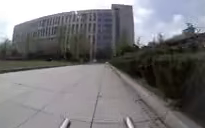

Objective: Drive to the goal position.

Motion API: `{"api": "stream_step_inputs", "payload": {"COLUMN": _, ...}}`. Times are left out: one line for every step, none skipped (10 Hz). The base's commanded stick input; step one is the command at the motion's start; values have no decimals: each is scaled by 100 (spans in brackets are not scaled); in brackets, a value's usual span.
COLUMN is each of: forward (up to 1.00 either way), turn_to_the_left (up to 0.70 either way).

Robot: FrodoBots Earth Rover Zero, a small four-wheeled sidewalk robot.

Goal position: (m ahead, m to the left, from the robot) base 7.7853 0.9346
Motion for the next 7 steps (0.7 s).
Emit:
{"api": "stream_step_inputs", "payload": {"forward": 100, "turn_to_the_left": 0}}
{"api": "stream_step_inputs", "payload": {"forward": 100, "turn_to_the_left": 0}}
{"api": "stream_step_inputs", "payload": {"forward": 100, "turn_to_the_left": 0}}
{"api": "stream_step_inputs", "payload": {"forward": 100, "turn_to_the_left": 0}}
{"api": "stream_step_inputs", "payload": {"forward": 100, "turn_to_the_left": 0}}
{"api": "stream_step_inputs", "payload": {"forward": 100, "turn_to_the_left": 0}}
{"api": "stream_step_inputs", "payload": {"forward": 100, "turn_to_the_left": 0}}
